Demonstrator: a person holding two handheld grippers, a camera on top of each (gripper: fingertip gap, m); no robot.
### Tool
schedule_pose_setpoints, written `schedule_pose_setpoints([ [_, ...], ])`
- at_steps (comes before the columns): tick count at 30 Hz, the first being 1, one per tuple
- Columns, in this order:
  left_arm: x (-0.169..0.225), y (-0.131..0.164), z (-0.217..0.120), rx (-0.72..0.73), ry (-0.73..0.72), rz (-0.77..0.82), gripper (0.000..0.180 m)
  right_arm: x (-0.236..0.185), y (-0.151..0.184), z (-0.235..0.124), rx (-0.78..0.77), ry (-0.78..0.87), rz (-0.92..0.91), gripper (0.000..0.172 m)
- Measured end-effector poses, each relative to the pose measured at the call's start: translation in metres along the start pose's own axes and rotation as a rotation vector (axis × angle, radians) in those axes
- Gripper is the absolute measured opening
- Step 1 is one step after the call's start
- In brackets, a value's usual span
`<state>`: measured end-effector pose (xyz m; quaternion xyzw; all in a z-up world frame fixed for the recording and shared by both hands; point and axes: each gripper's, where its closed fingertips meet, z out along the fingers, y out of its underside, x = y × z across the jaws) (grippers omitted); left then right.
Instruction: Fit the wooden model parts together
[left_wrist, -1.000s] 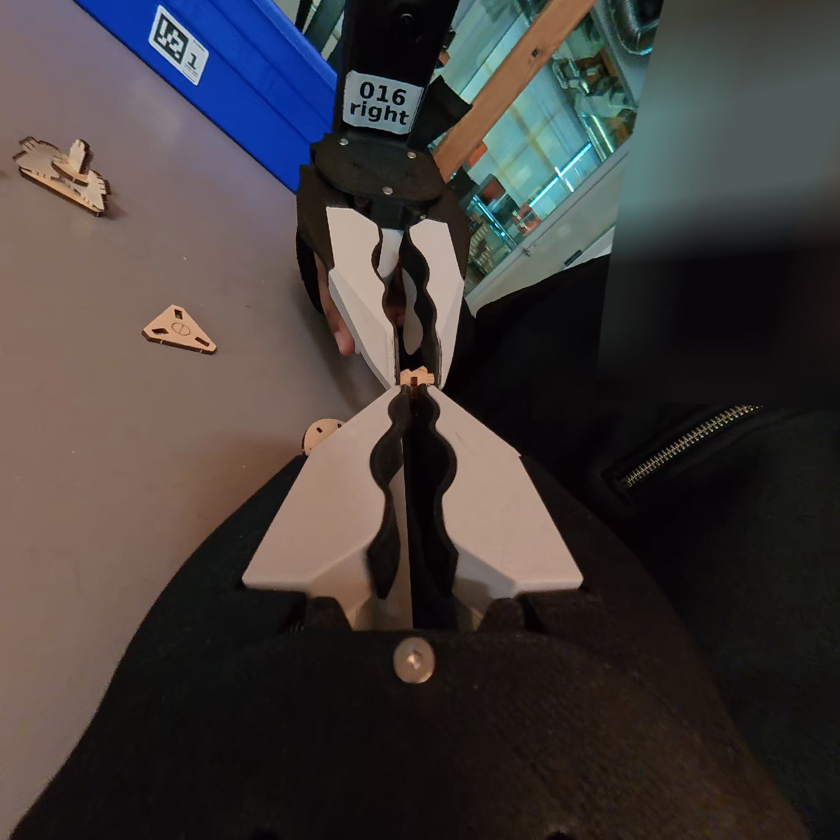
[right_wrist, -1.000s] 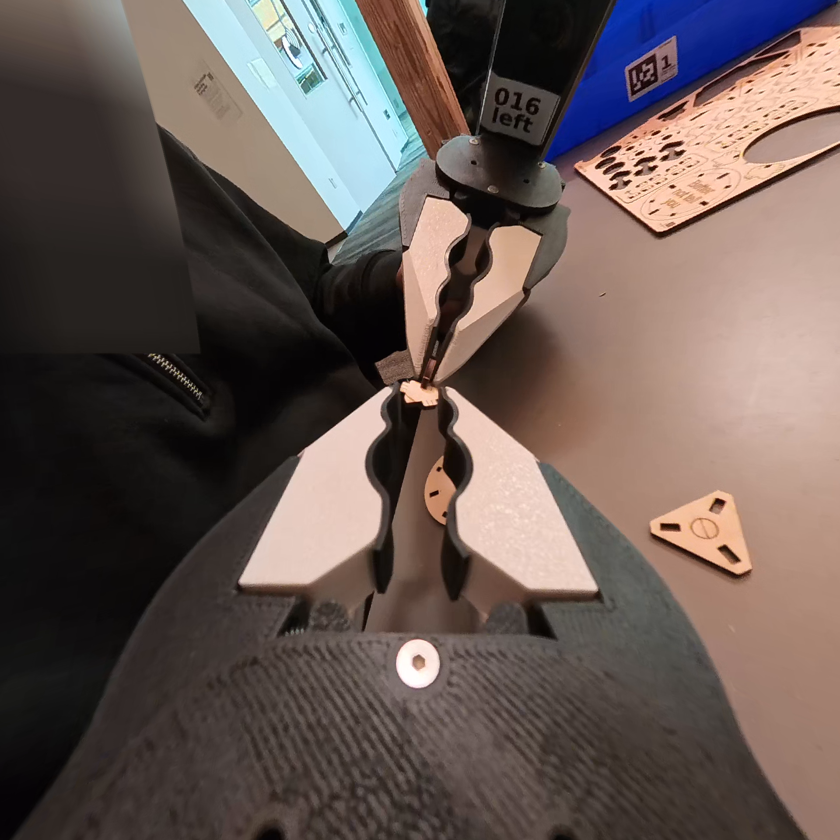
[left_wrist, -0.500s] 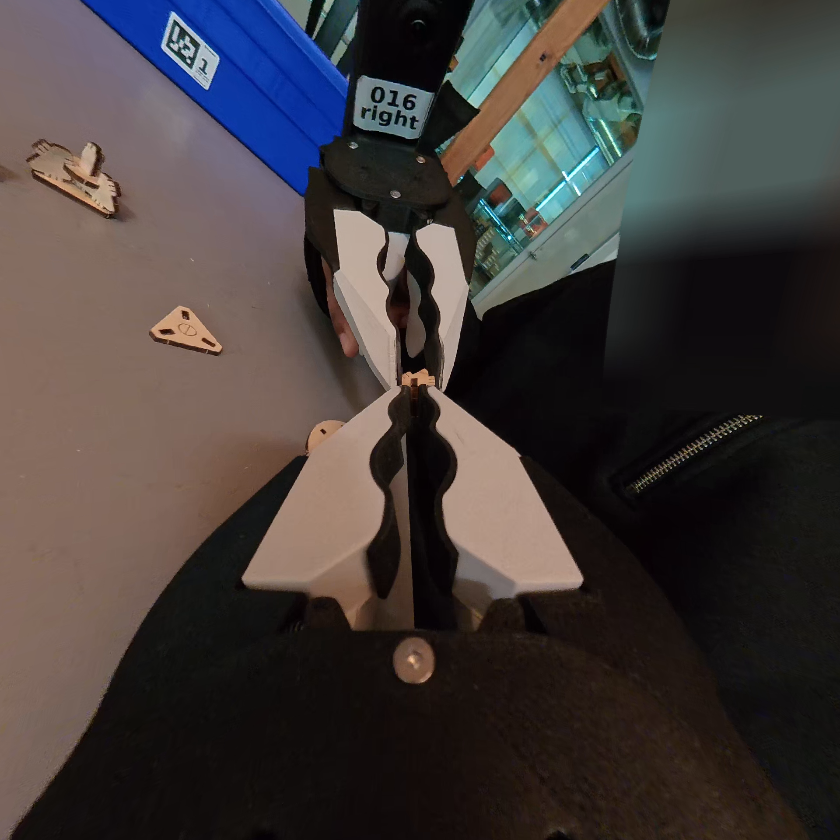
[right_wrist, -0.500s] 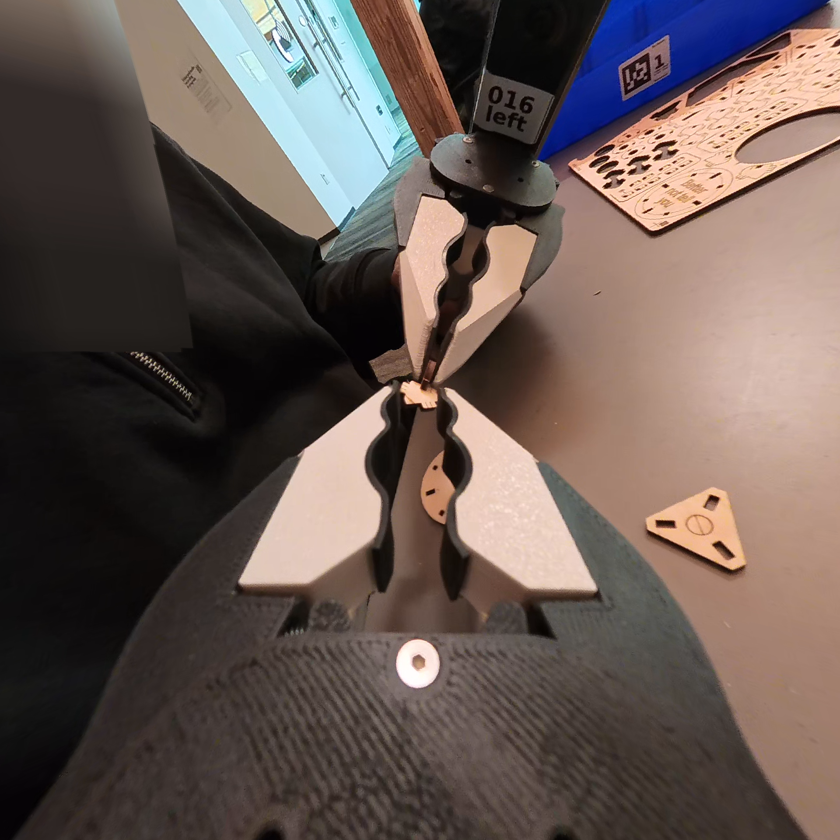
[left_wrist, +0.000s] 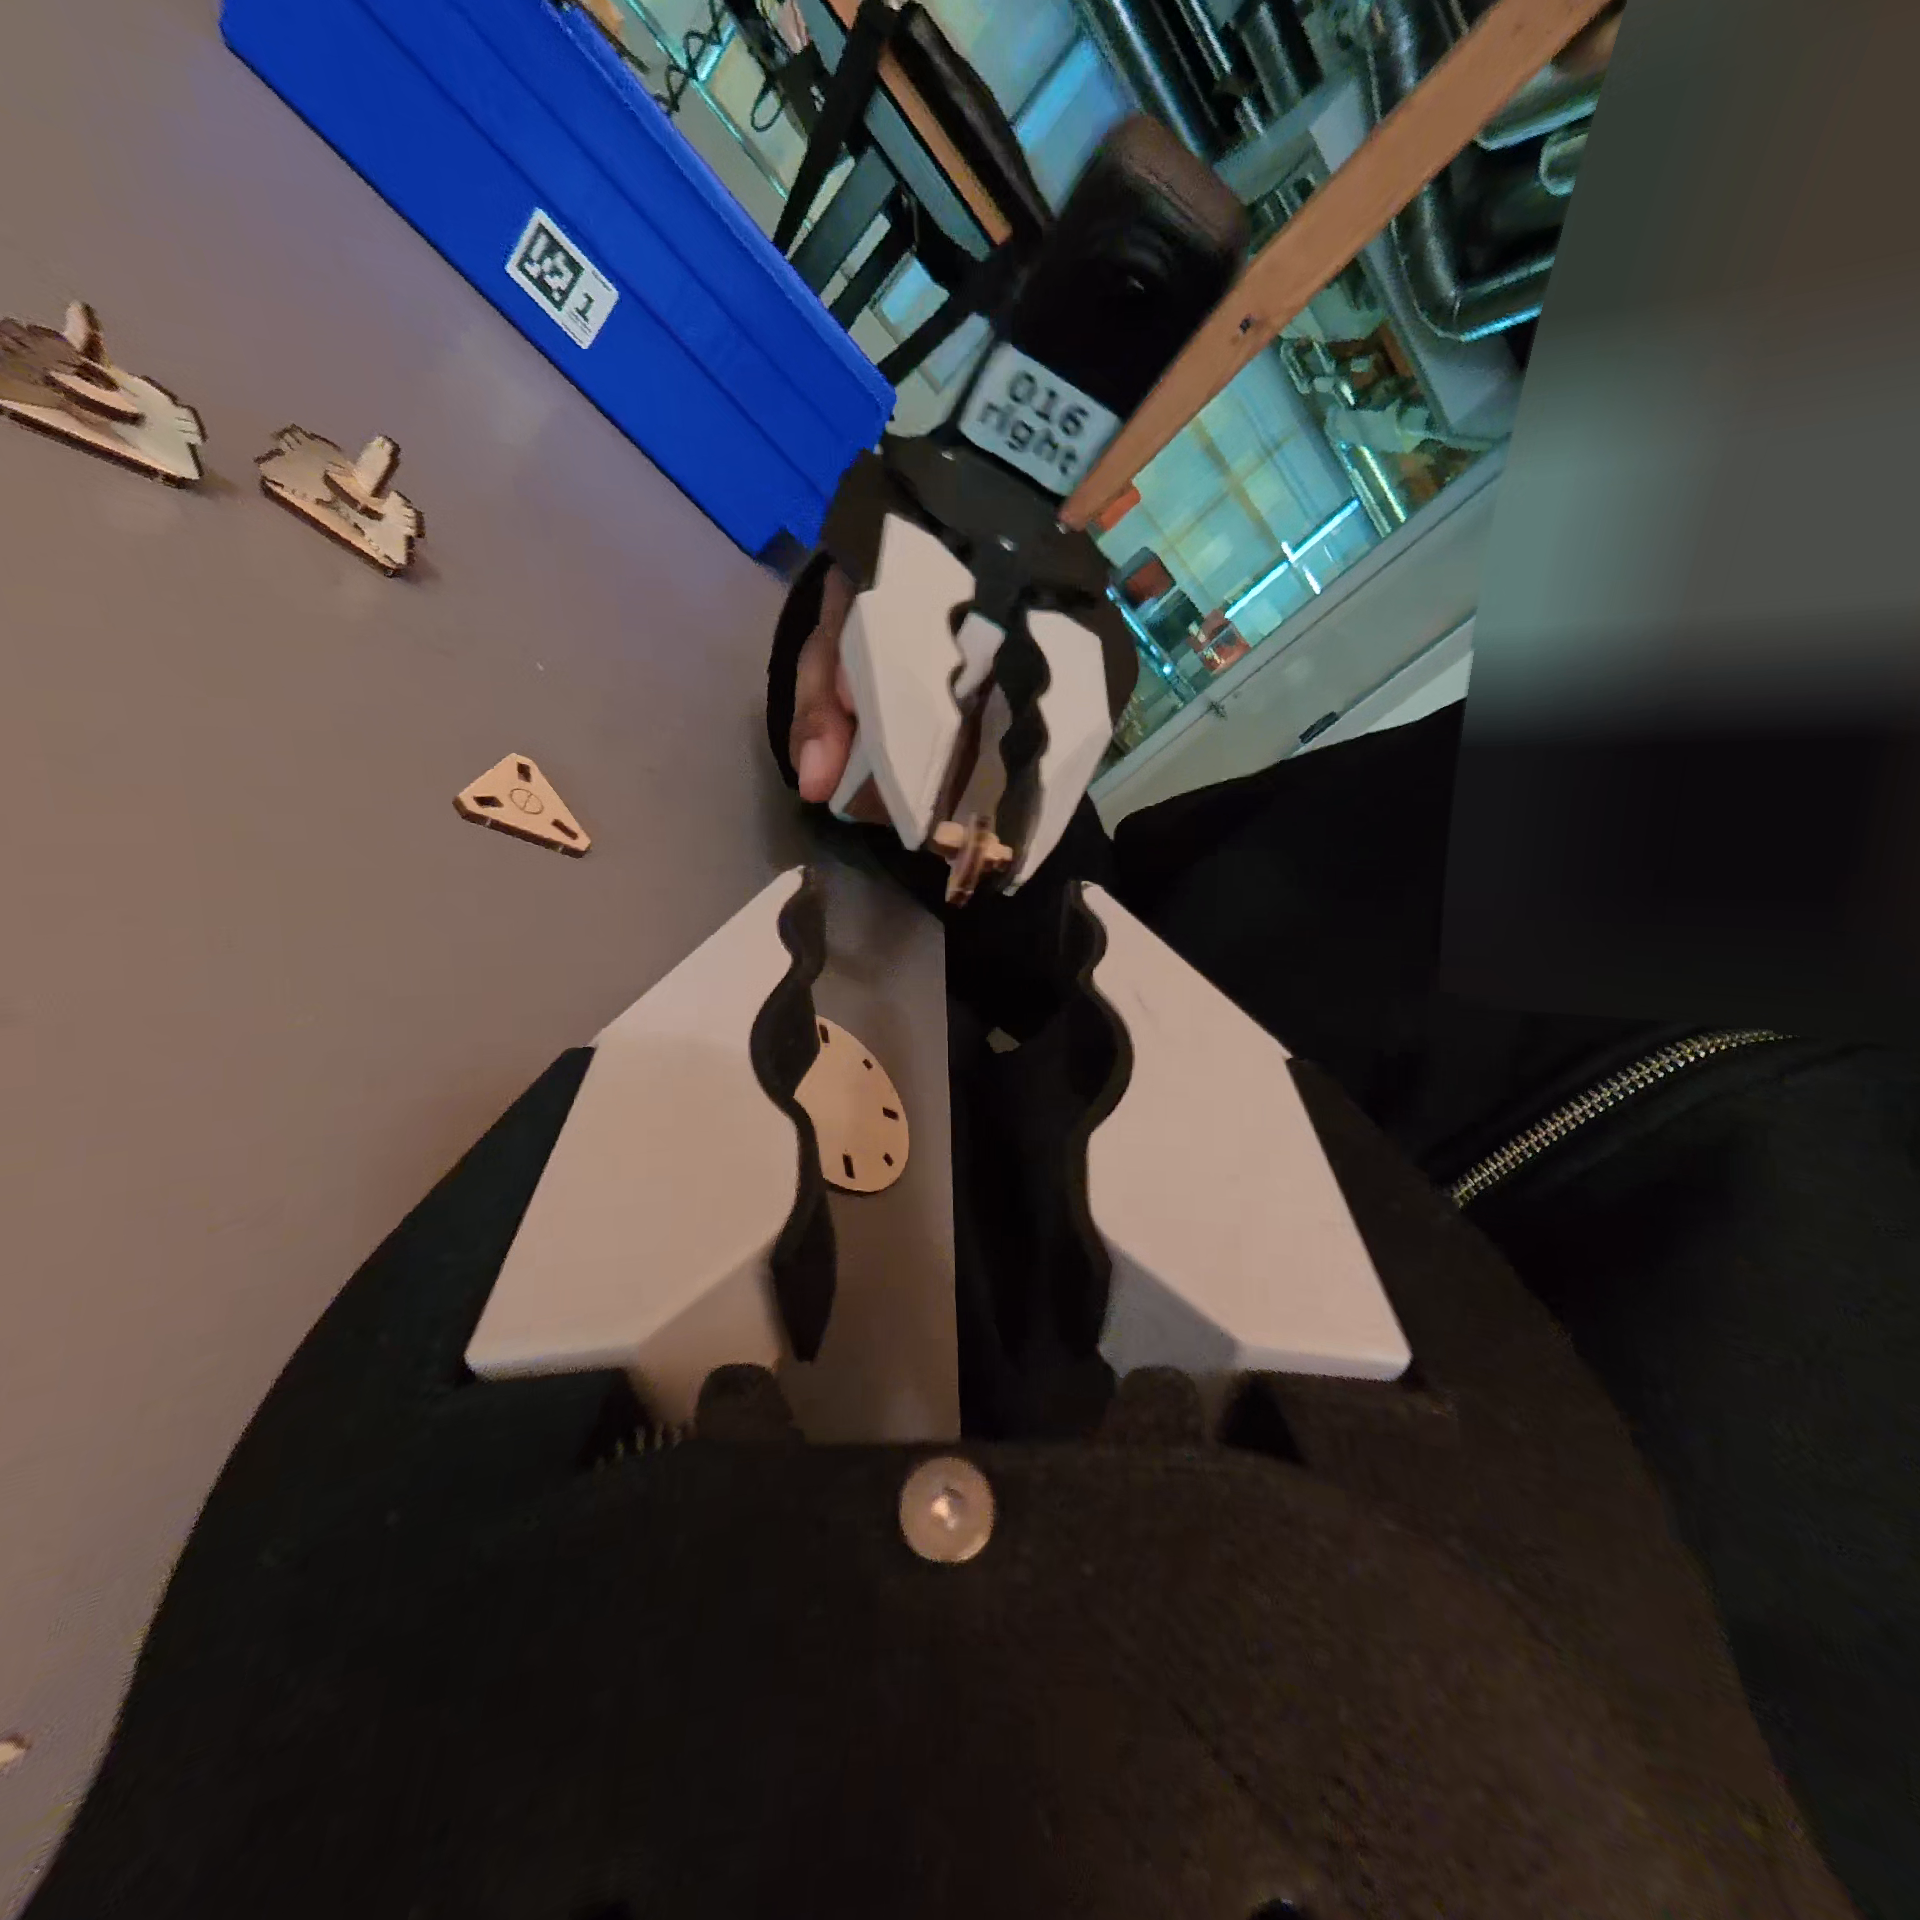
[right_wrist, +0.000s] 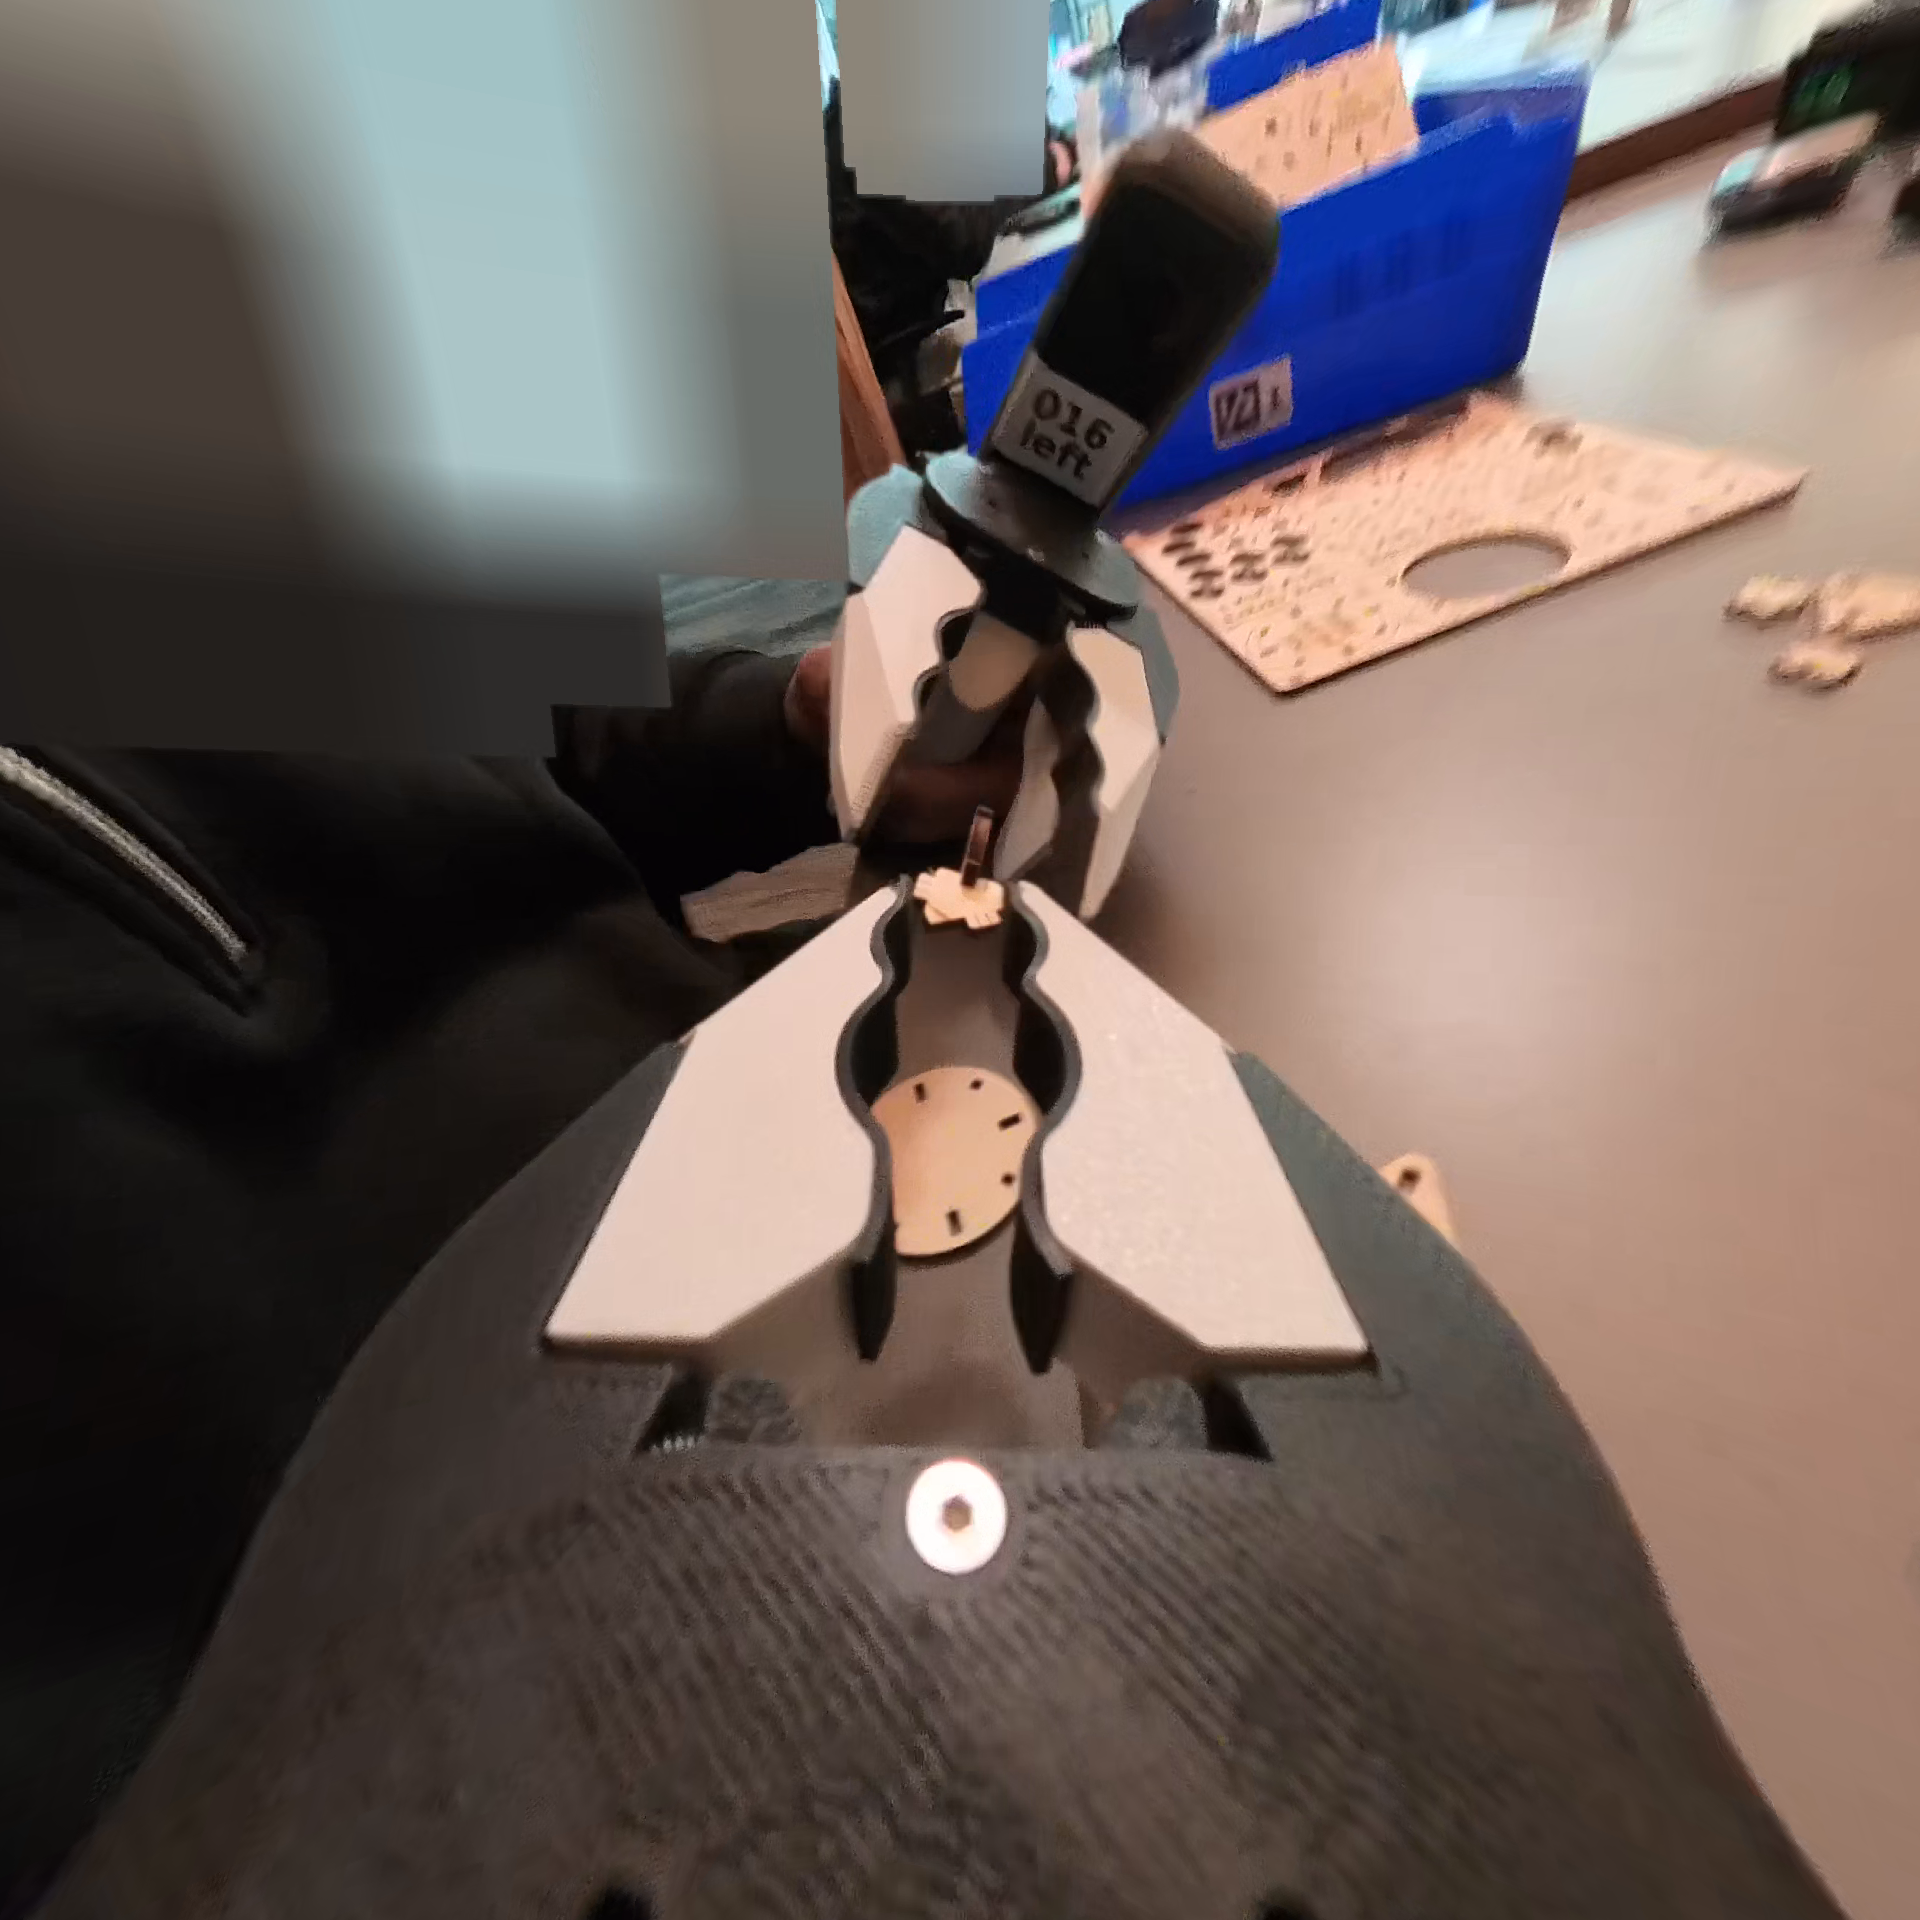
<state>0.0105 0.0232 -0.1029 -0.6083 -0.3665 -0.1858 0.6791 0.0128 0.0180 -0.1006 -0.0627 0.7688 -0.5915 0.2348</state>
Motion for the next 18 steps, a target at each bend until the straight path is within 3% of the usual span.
schedule_pose_setpoints([
  [5, -0.0003, -0.0062, -0.0039, 0.045, 0.026, -0.032, 0.047, 0.0031, -0.0066, 0.0019, 0.005, 0.225, -0.47, 0.015],
  [8, 0.0008, -0.0048, -0.0029, 0.034, 0.032, -0.03, 0.044, 0.0039, -0.0068, 0.0046, -0.011, 0.324, -0.658, 0.015],
  [18, 0.0023, -0.002, -0.0012, 0.015, 0.055, -0.051, 0.021, 0.0069, -0.0029, 0.008, -0.055, 0.406, -0.803, 0.015],
])
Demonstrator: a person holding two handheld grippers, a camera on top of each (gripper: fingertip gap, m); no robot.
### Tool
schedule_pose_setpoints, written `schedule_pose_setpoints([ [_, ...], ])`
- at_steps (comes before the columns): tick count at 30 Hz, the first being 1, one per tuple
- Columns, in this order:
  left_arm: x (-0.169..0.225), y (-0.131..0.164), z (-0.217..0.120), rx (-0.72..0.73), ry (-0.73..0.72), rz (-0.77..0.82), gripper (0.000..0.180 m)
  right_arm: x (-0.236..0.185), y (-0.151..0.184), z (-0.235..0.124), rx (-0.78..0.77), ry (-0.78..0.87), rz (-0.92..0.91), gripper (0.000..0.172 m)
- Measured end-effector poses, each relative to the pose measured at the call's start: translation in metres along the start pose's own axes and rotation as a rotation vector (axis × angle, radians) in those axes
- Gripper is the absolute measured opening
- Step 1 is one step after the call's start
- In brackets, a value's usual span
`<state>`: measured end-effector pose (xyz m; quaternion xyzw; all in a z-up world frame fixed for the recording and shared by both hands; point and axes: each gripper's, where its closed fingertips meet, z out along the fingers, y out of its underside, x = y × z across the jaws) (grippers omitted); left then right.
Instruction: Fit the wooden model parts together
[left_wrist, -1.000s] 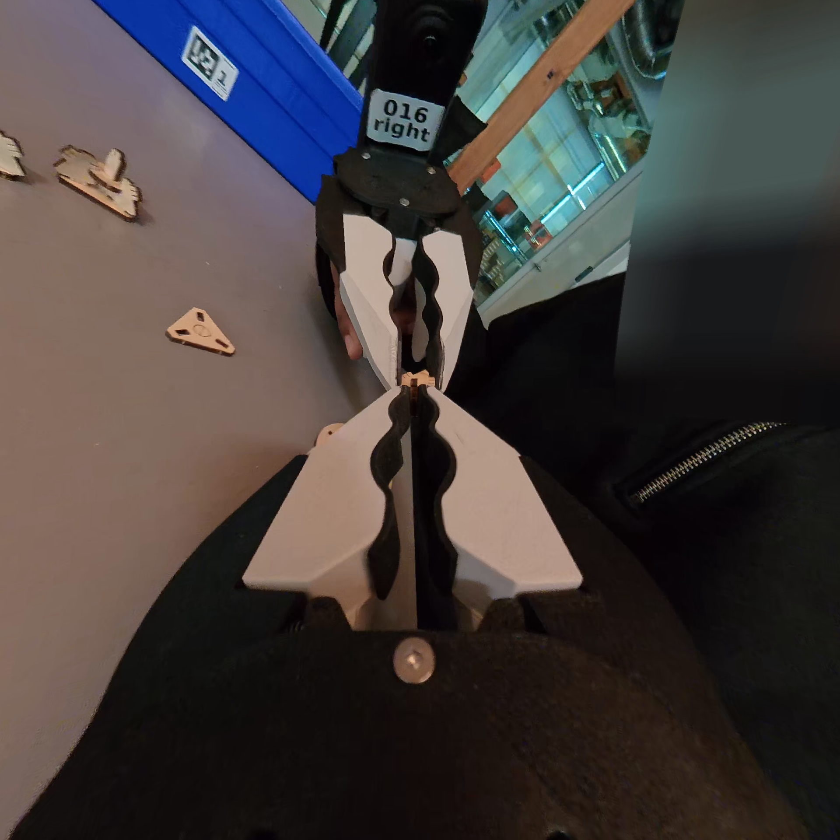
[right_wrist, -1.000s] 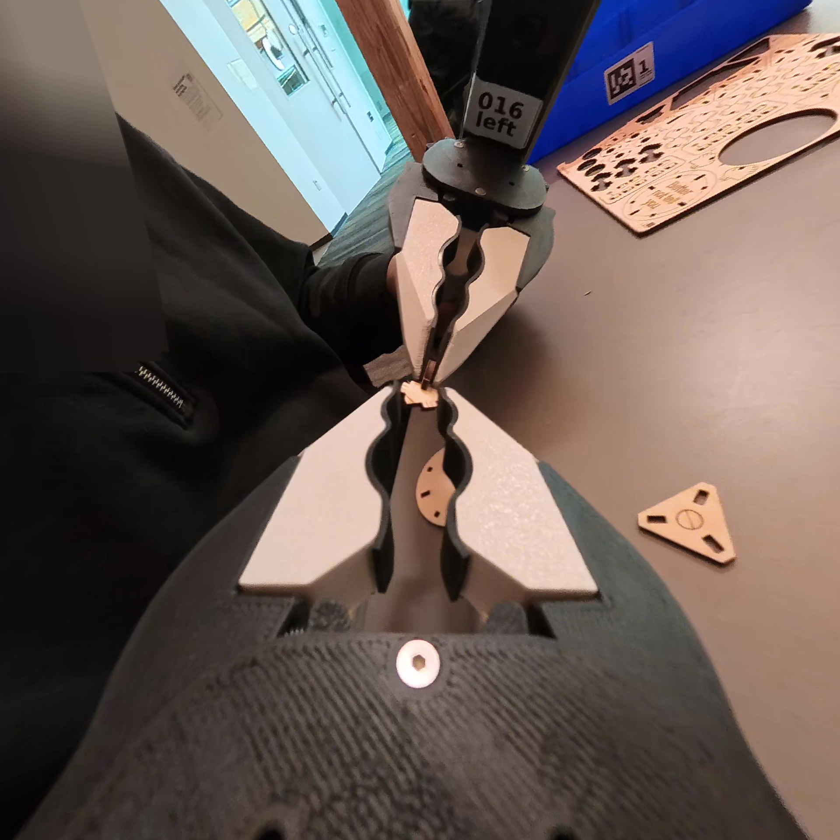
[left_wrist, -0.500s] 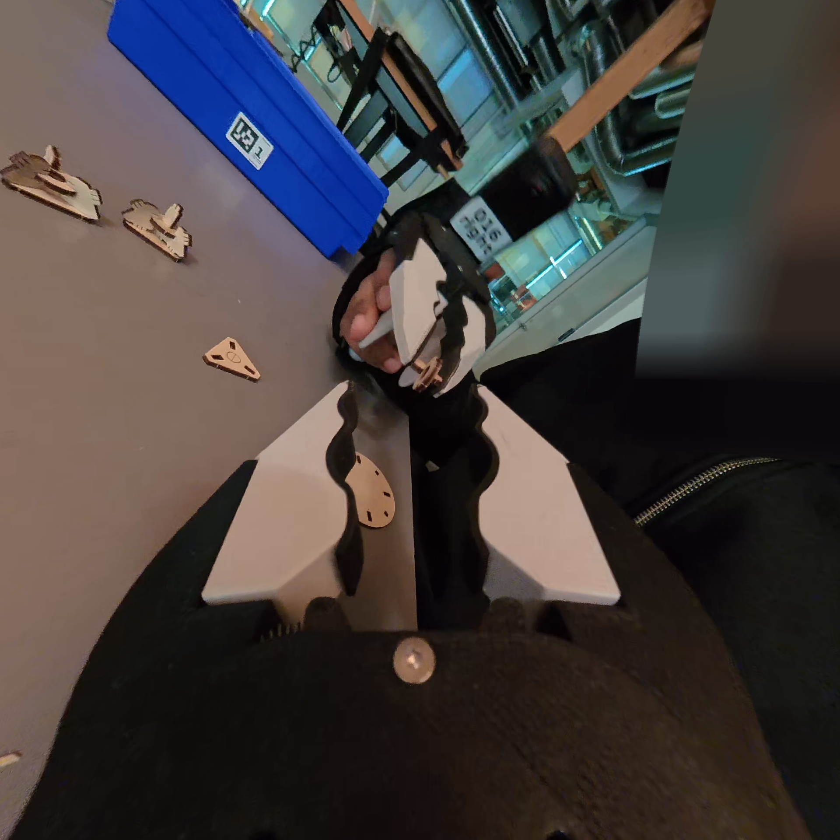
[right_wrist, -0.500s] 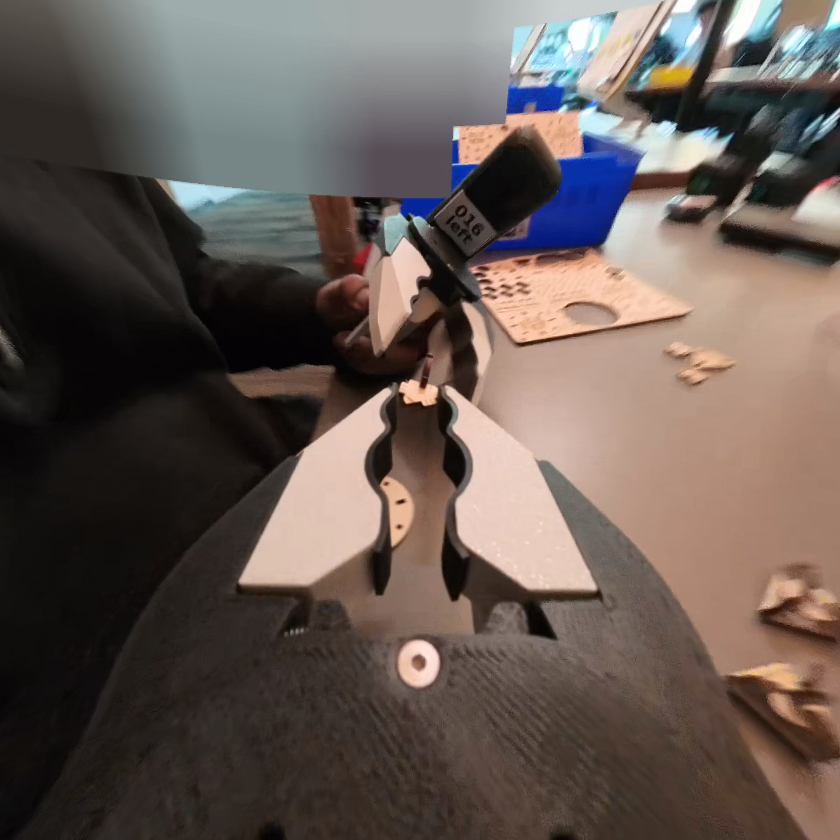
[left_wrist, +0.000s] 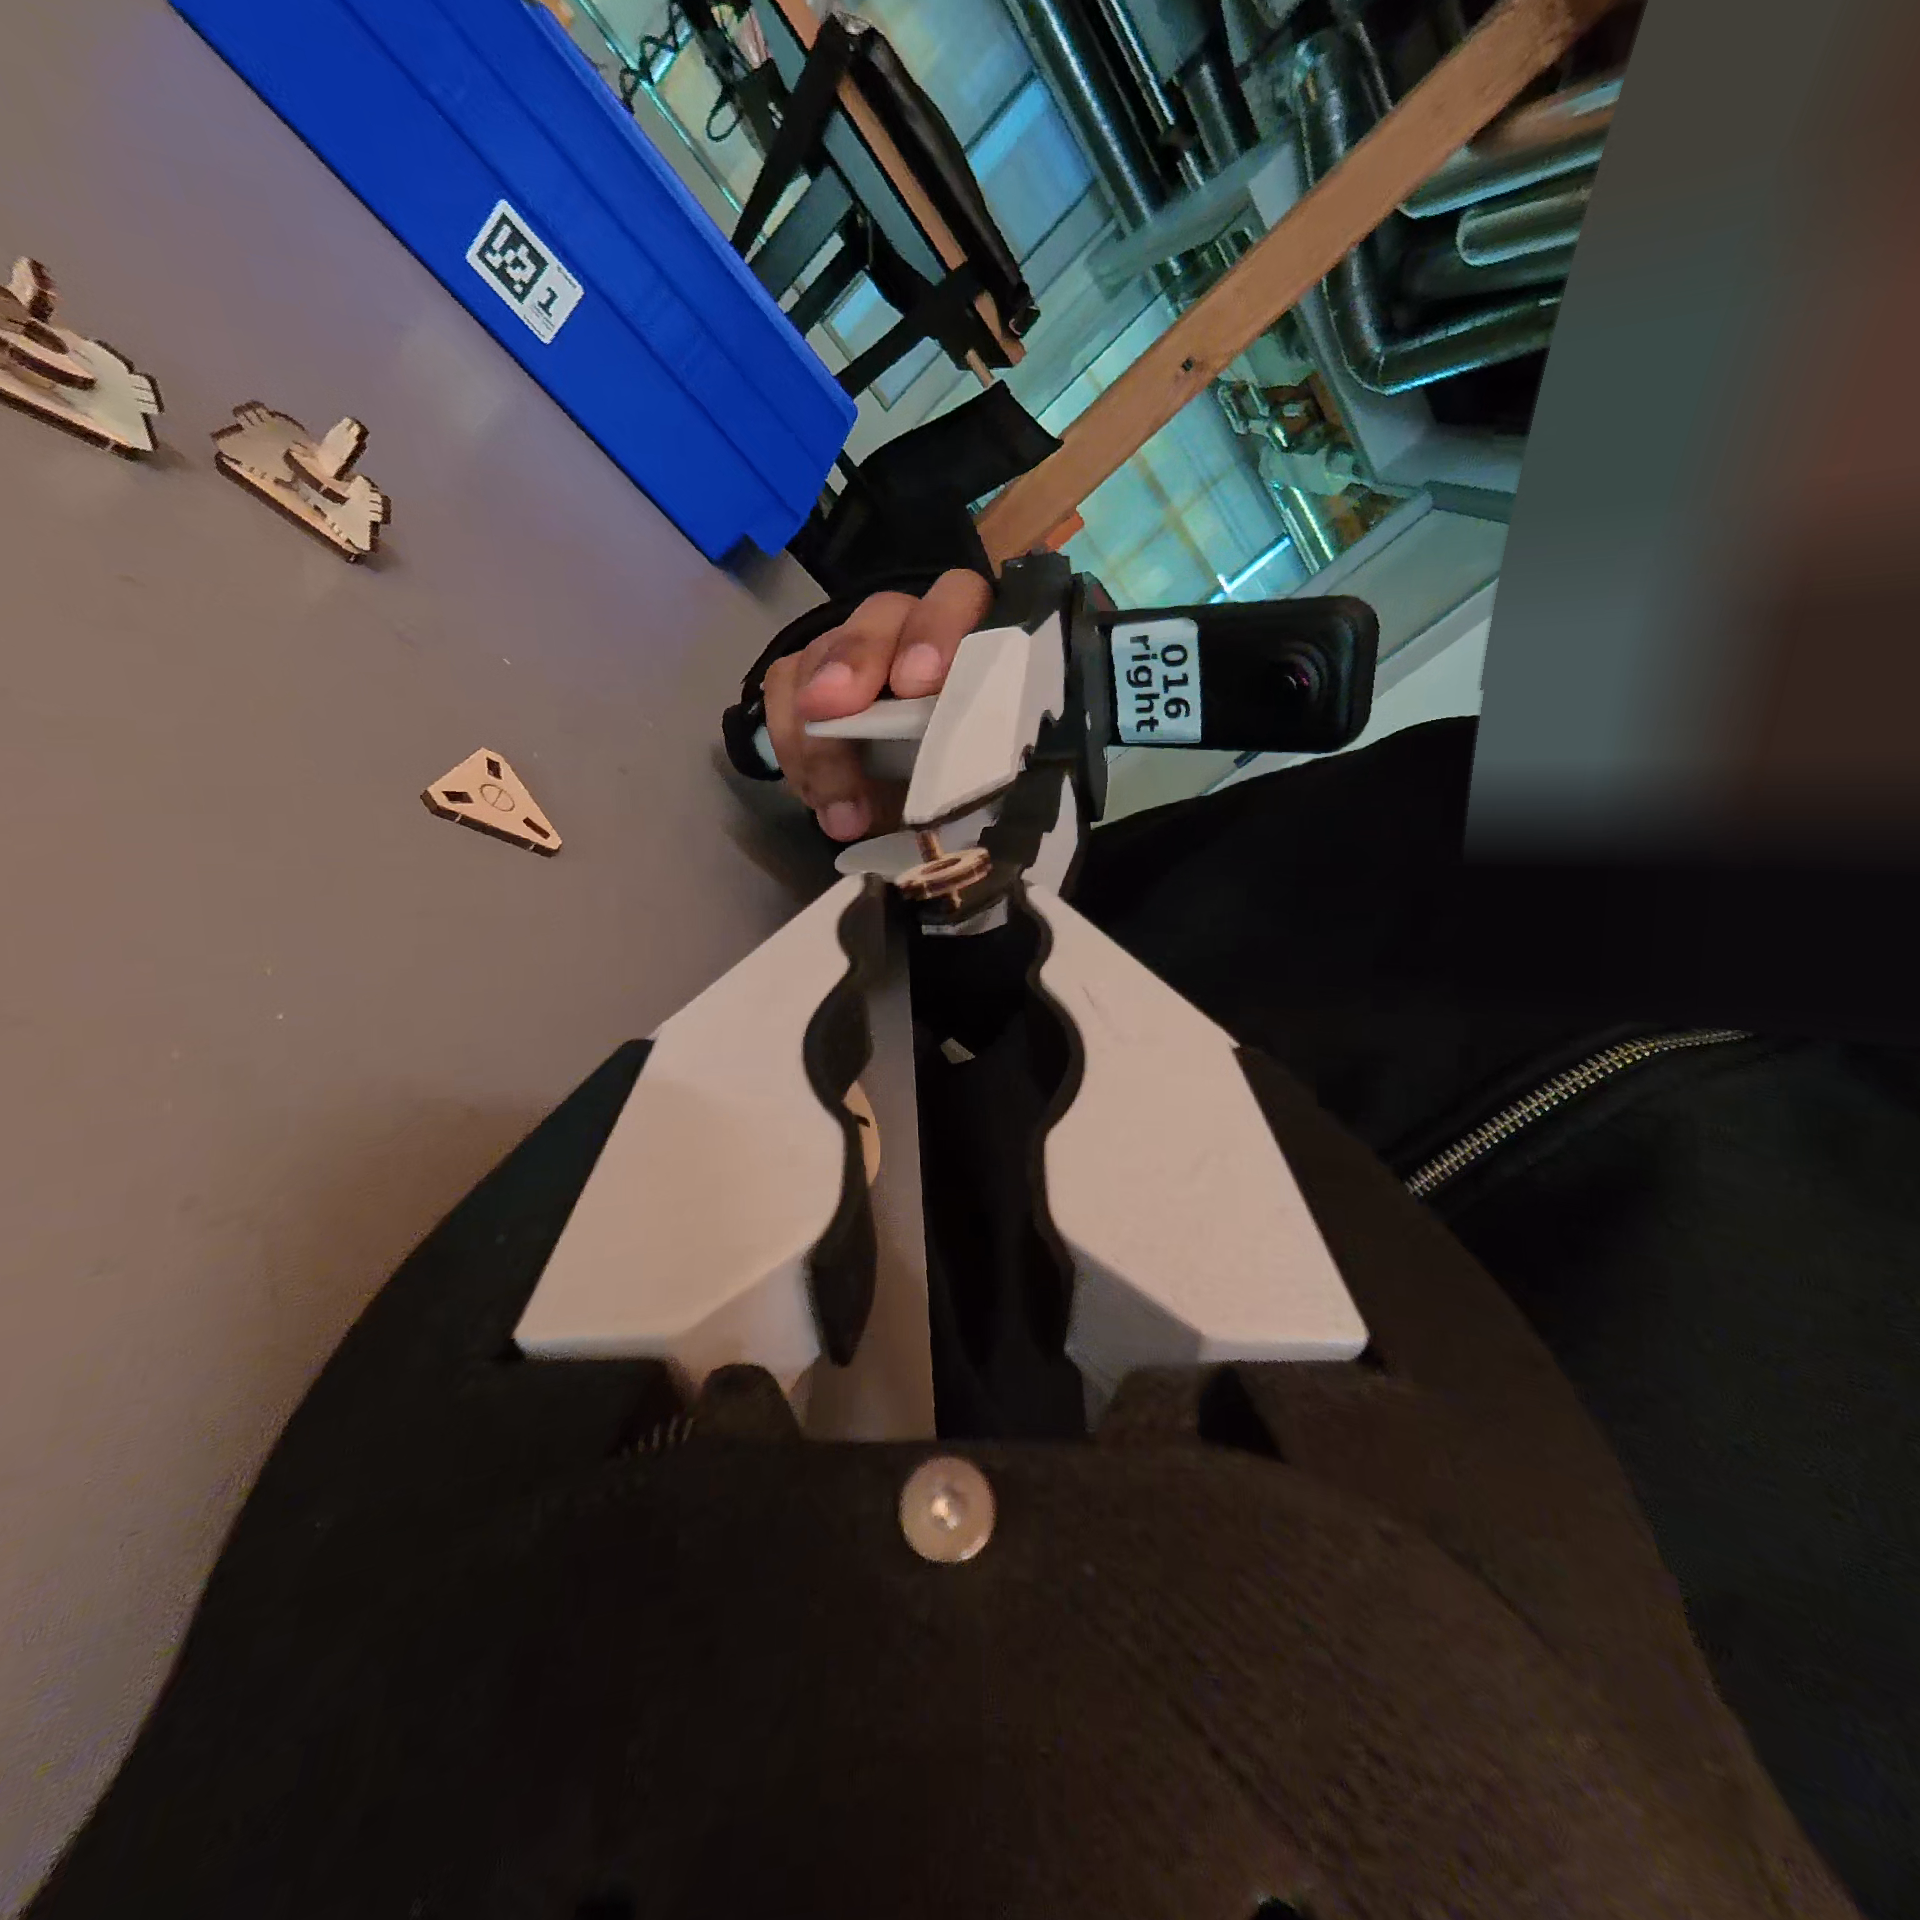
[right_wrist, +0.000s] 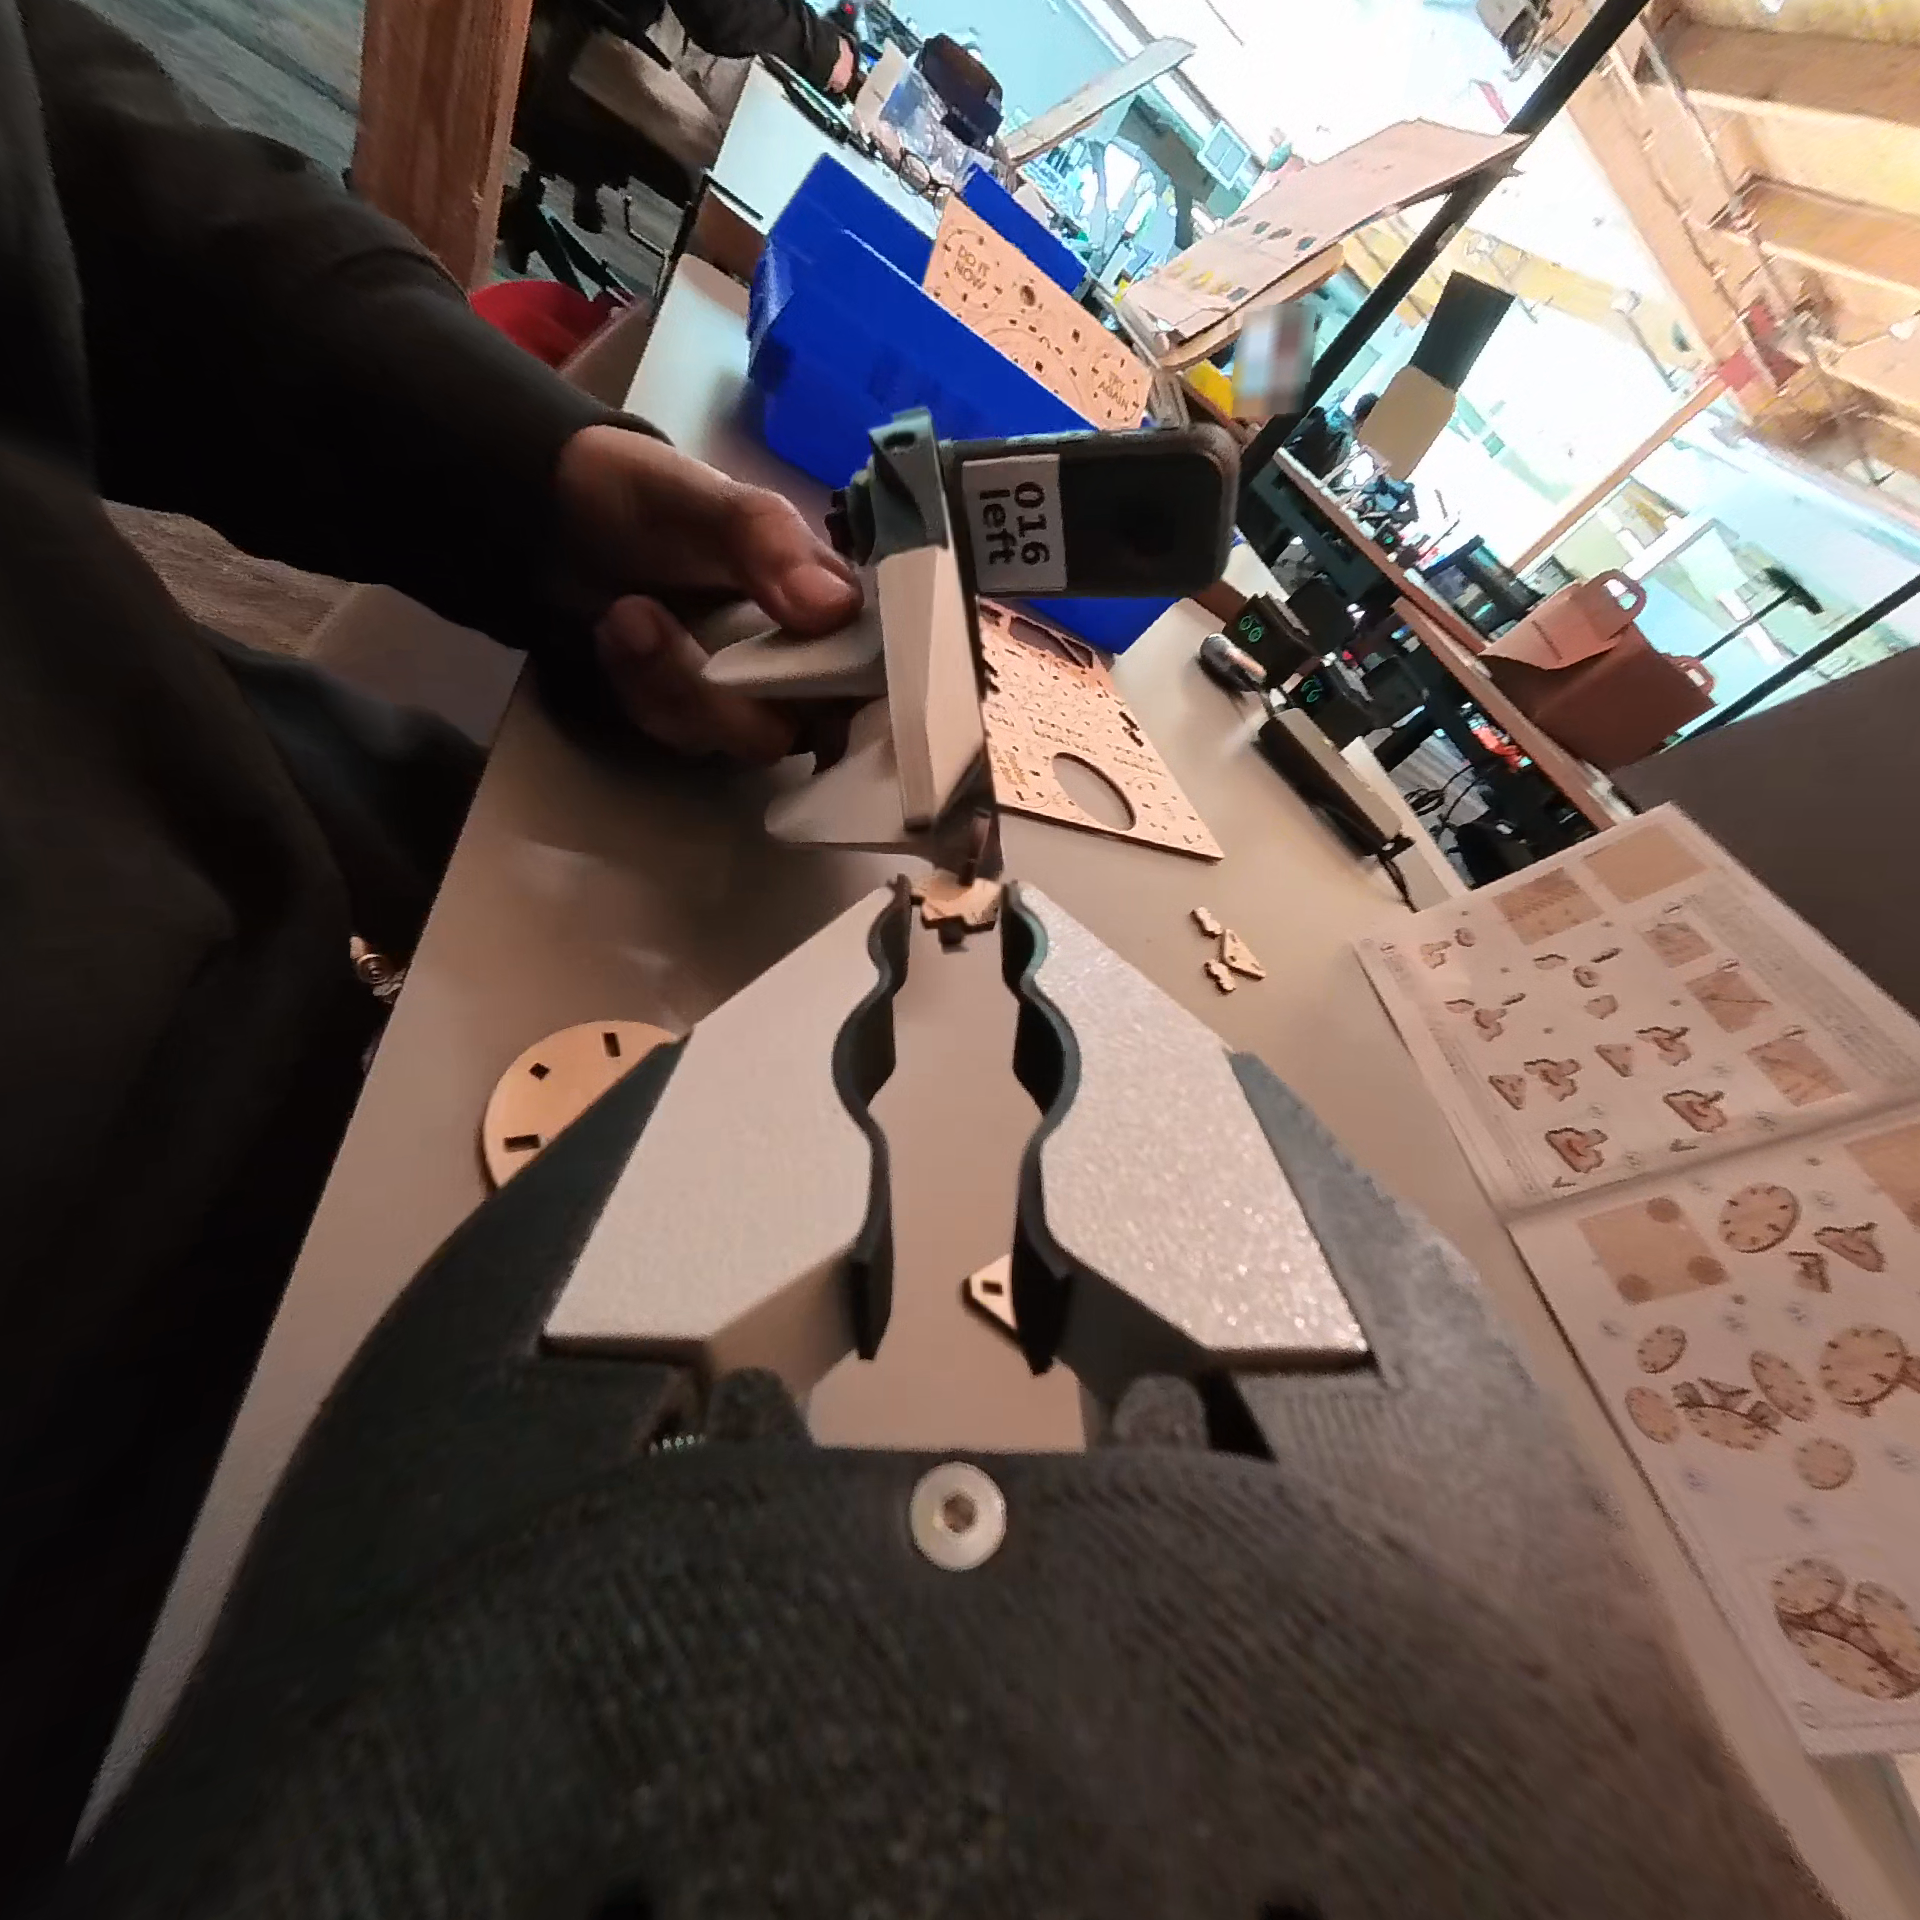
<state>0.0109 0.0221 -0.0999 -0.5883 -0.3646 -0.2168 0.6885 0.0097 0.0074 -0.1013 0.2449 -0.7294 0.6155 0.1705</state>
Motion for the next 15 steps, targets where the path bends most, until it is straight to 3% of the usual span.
schedule_pose_setpoints([
  [5, 0.0008, 0.0004, 0.0002, -0.003, 0.006, 0.002, 0.007, 0.0046, -0.0039, -0.0019, 0.031, 0.09, -0.101, 0.015],
  [15, 0.0001, -0.0019, -0.0013, 0.012, 0.012, -0.011, 0.006, 0.0042, -0.0036, 0.0007, 0.027, 0.131, -0.142, 0.016],
])
